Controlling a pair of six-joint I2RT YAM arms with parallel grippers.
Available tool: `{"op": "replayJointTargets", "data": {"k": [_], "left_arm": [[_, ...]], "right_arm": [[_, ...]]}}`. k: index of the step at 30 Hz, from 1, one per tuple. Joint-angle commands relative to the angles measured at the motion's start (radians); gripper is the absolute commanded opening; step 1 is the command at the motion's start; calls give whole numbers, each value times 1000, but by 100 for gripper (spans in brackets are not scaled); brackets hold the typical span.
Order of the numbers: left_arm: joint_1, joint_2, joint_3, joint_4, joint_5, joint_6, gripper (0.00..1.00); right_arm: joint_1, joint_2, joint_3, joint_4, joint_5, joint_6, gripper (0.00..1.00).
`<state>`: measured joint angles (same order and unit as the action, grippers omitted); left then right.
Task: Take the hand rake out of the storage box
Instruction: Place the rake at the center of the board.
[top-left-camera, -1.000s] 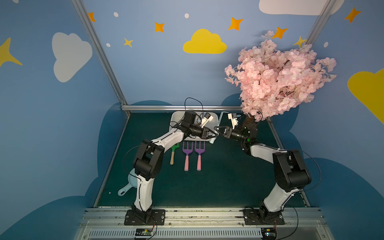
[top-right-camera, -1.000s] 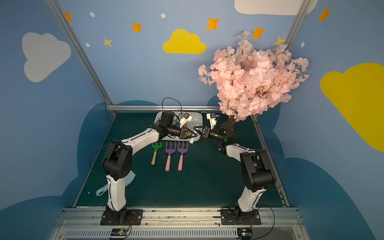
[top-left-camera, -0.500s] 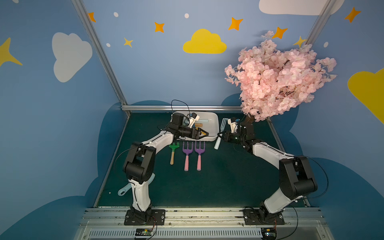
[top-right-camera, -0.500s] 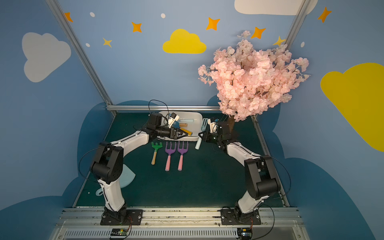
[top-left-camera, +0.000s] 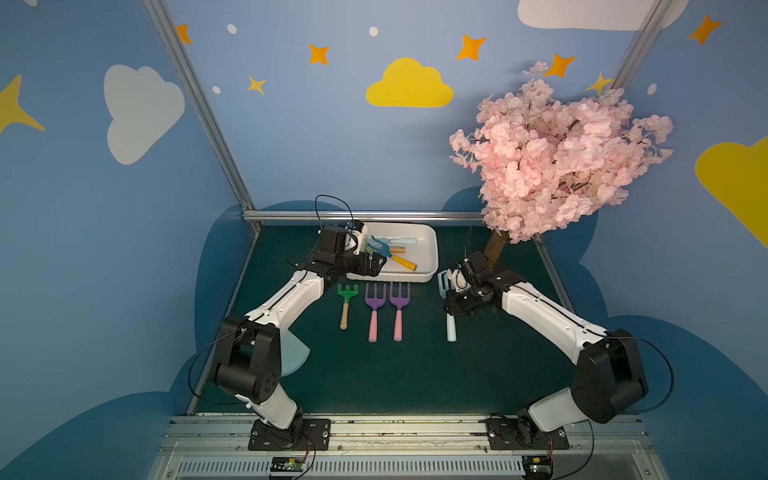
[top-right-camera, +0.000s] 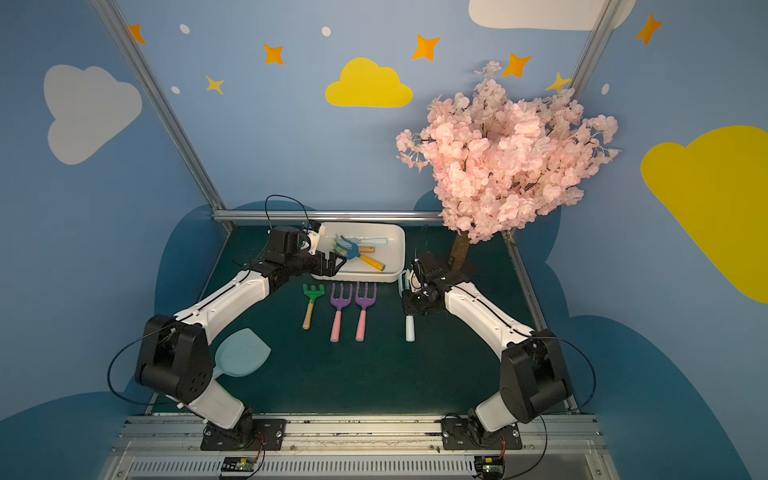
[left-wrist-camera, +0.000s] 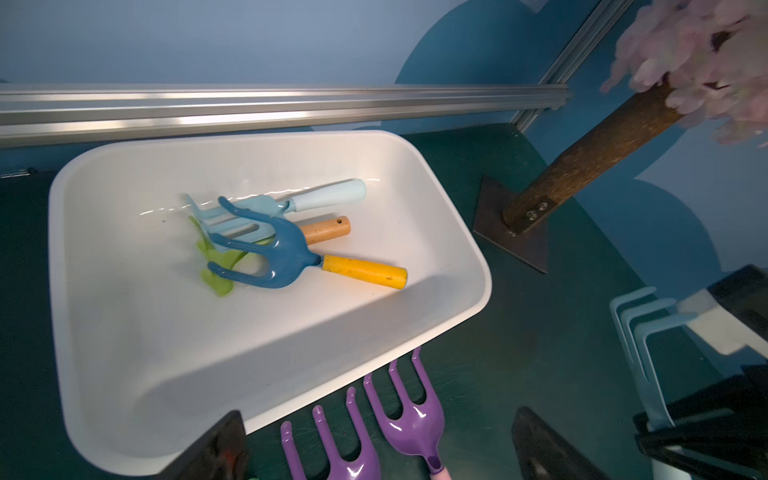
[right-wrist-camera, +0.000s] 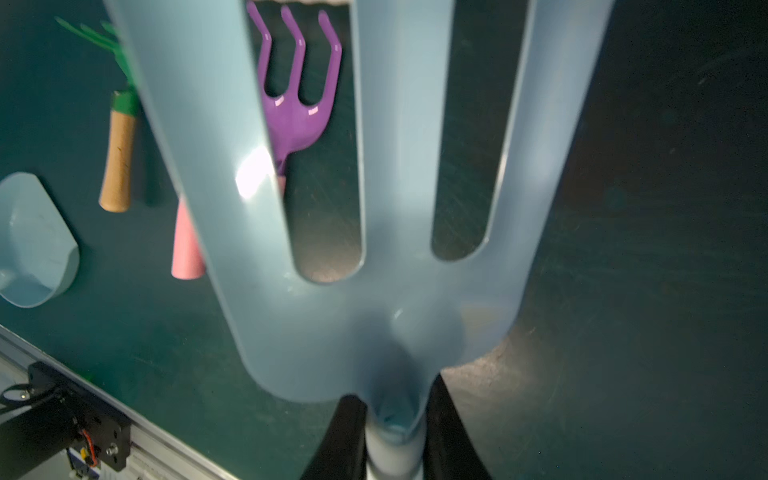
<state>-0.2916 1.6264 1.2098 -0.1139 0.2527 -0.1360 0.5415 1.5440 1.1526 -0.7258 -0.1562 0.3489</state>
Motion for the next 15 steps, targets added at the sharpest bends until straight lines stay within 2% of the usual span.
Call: {"op": "replayJointTargets", "data": {"k": [1, 7, 12, 15], "left_arm": [[3, -31, -25, -8, -56, 34, 100], [4, -37, -45, 13, -32, 41, 100], [5, -36, -49, 17, -26, 51, 100], [6, -34, -49, 15, -26, 59, 100]], "right_arm": [[35, 92, 76, -123, 31, 29, 0], [69, 300, 213, -170, 27, 27, 0], [71, 388, 265, -145, 6, 38, 0], [66, 421, 270, -135, 1, 36, 5]]}}
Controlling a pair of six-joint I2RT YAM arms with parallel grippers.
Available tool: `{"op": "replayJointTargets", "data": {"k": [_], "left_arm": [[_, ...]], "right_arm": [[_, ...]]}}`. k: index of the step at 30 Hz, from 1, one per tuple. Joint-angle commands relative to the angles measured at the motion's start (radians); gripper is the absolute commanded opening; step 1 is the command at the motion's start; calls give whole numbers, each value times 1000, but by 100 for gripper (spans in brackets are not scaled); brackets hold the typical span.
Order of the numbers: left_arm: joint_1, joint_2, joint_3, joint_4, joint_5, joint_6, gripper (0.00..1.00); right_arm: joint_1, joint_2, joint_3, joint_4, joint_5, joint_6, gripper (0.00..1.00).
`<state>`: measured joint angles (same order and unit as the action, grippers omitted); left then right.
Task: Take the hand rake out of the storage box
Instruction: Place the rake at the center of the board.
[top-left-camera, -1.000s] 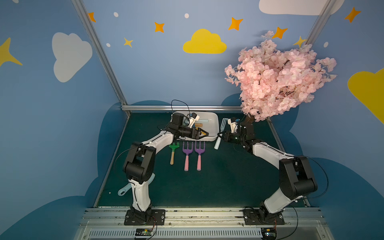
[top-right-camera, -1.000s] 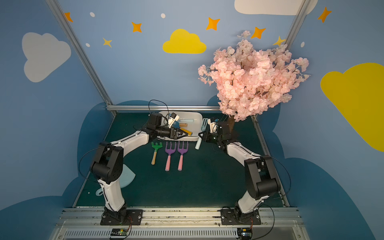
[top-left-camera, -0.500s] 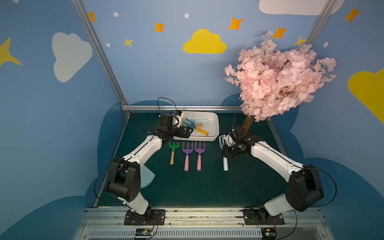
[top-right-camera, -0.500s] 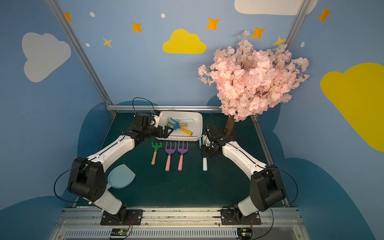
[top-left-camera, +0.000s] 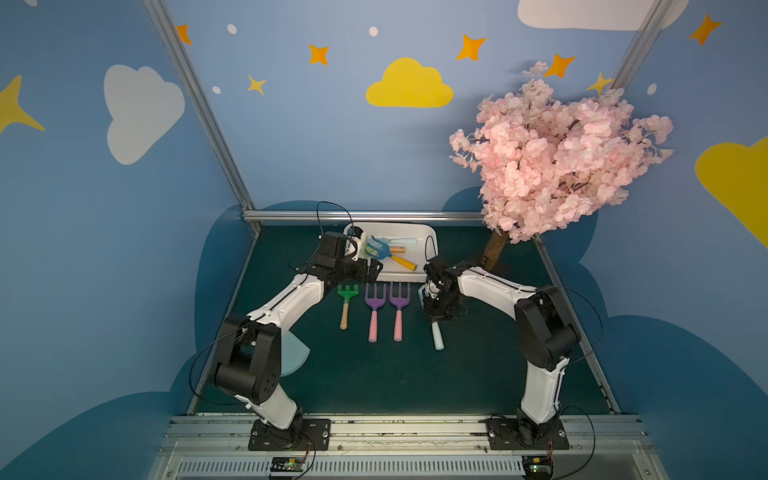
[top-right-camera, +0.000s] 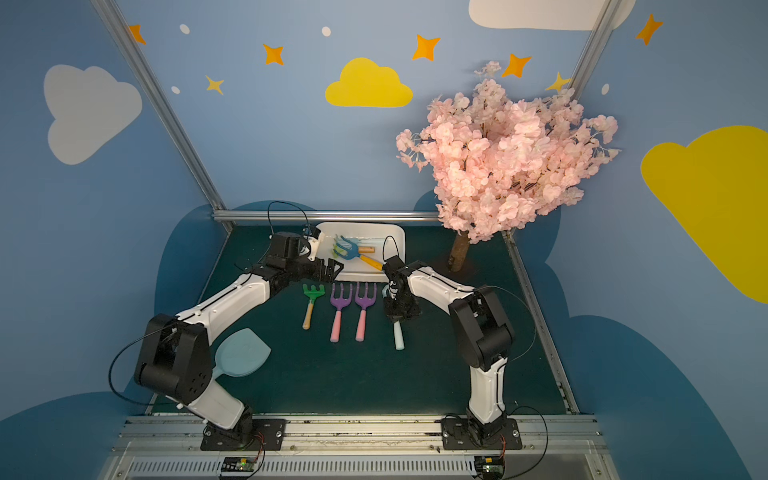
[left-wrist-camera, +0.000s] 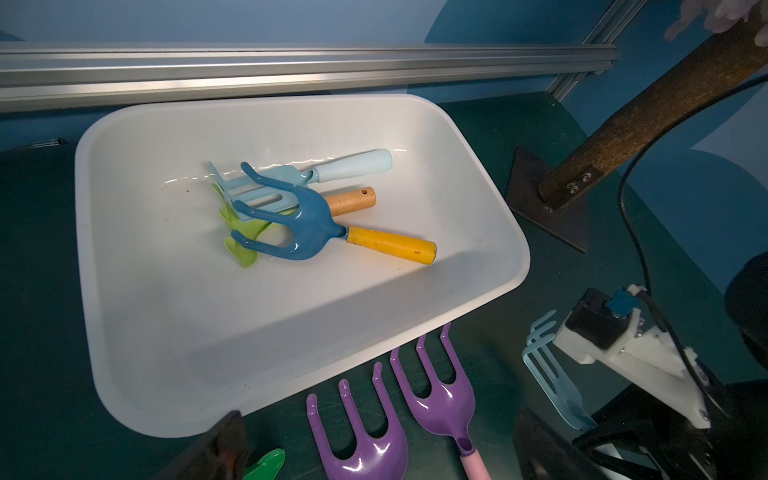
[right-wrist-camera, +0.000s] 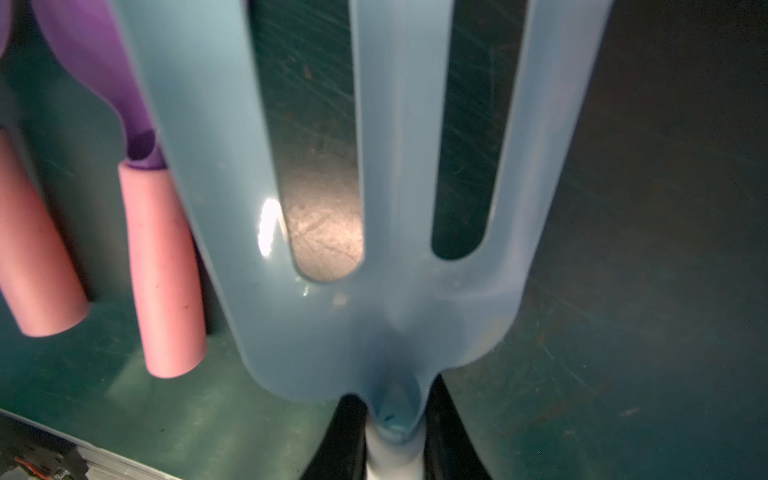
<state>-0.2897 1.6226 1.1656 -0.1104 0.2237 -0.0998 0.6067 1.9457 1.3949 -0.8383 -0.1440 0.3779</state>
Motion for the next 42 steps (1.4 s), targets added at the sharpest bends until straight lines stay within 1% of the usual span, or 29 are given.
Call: {"op": "replayJointTargets", "data": {"k": [1, 4, 6, 9, 12, 13, 15, 16, 18, 20, 22, 24, 29, 33, 37, 42], "left_arm": [[3, -29, -6, 8, 3, 26, 100], [5, -38, -13, 2, -22, 31, 100], [7, -45, -19, 1, -29, 32, 100], [9, -44, -20, 5, -26, 33, 100], [10, -37, -14, -3, -20, 33, 100], [10, -36, -15, -3, -21, 32, 100], [10, -35, -13, -2, -26, 28, 100], [12, -33, -12, -2, -34, 21, 100], [11, -32, -7, -6, -37, 19, 100], [11, -33, -7, -2, -34, 17, 100], [11, -30, -5, 3, -23, 12, 100], [11, -24, 1, 2, -13, 8, 100], [10, -18, 9, 0, -2, -3, 100], [9, -1, 16, 17, -29, -20, 100], [5, 14, 26, 20, -39, -48, 100], [-17, 85, 128, -60, -118, -45, 100]], "right_arm": [[0, 28, 27, -12, -15, 9, 5], [-4, 49, 23, -2, -6, 14, 6], [-9, 59, 23, 2, -5, 13, 10], [-11, 61, 31, 3, -3, 4, 21], [-13, 50, 28, 18, -11, 4, 26], [-13, 47, 26, 24, -16, 3, 30], [-13, 42, 19, 28, -20, -1, 34], [-14, 36, 13, 30, -24, -3, 34], [-14, 11, -11, 44, -31, 0, 34], [-13, -15, -40, 62, -43, 5, 31], [-15, -39, -74, 91, -45, 18, 21], [-15, -45, -92, 116, -50, 25, 13], [-21, -32, -97, 150, -22, 57, 8], [-32, -21, -104, 216, -18, 74, 8], [-36, -11, -92, 269, -19, 83, 5], [-39, 19, -79, 305, -39, 79, 8]]}}
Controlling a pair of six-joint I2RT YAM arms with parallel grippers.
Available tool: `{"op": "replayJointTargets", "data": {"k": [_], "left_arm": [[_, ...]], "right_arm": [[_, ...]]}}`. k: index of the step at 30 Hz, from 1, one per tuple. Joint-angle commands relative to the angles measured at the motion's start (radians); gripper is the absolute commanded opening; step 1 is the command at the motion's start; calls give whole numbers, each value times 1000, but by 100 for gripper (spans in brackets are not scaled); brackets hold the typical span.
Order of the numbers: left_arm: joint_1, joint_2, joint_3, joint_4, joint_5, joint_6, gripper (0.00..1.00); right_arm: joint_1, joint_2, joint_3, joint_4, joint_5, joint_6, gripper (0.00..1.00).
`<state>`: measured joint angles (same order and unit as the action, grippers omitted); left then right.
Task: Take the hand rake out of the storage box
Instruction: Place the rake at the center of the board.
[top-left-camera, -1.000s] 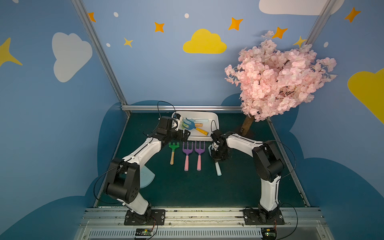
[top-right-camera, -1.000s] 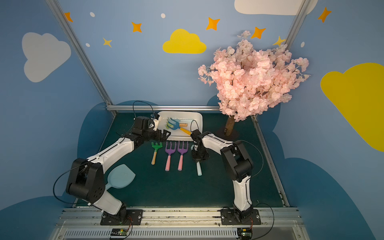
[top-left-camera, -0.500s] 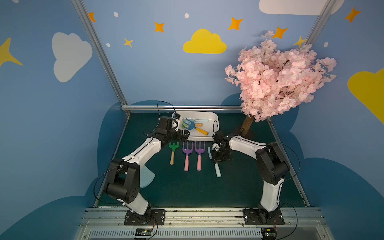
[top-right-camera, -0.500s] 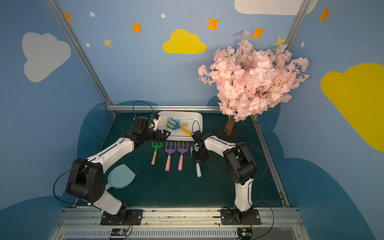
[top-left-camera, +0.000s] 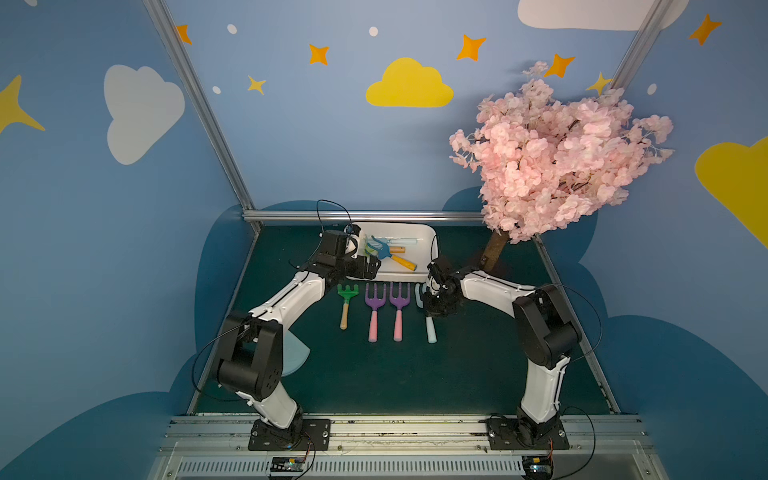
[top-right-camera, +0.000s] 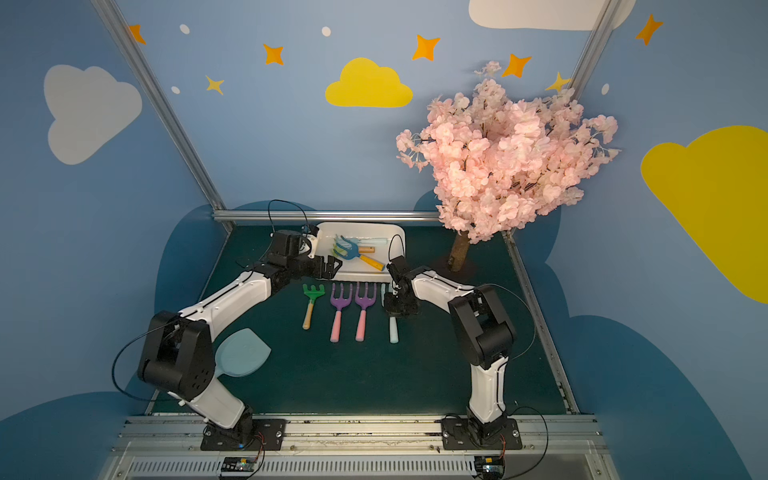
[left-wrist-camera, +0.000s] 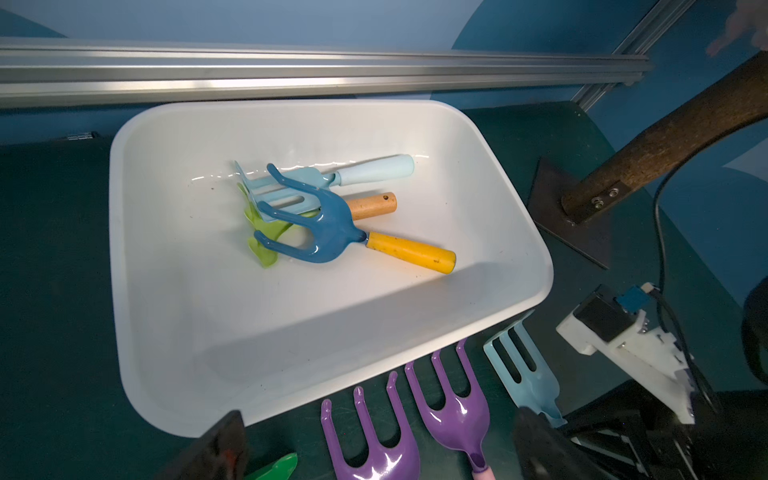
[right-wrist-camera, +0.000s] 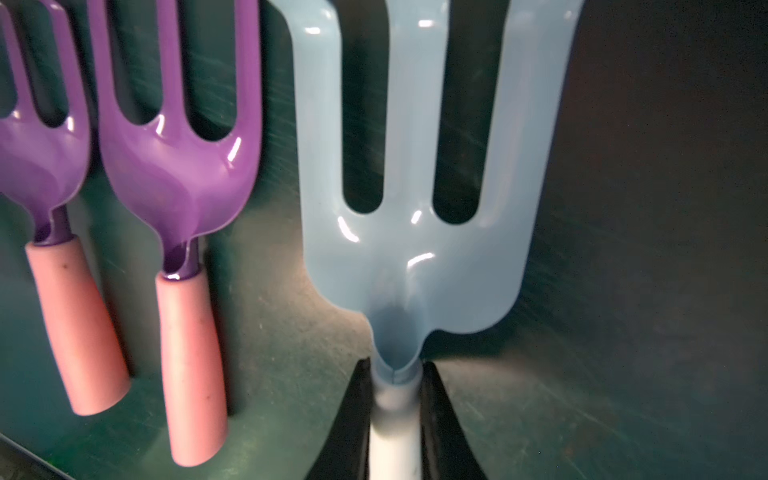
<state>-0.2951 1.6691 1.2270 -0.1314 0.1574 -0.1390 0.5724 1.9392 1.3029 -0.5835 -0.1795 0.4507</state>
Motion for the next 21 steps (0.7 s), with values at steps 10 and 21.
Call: {"op": "replayJointTargets", "data": {"k": [10, 21], "left_arm": [[-47, 390, 455, -261, -206, 19, 92], [-46, 718, 829, -393, -409, 64, 53]], "right_arm": [[-58, -89, -60, 90, -84, -62, 48], [-170, -233, -173, 115, -95, -145, 92]]}}
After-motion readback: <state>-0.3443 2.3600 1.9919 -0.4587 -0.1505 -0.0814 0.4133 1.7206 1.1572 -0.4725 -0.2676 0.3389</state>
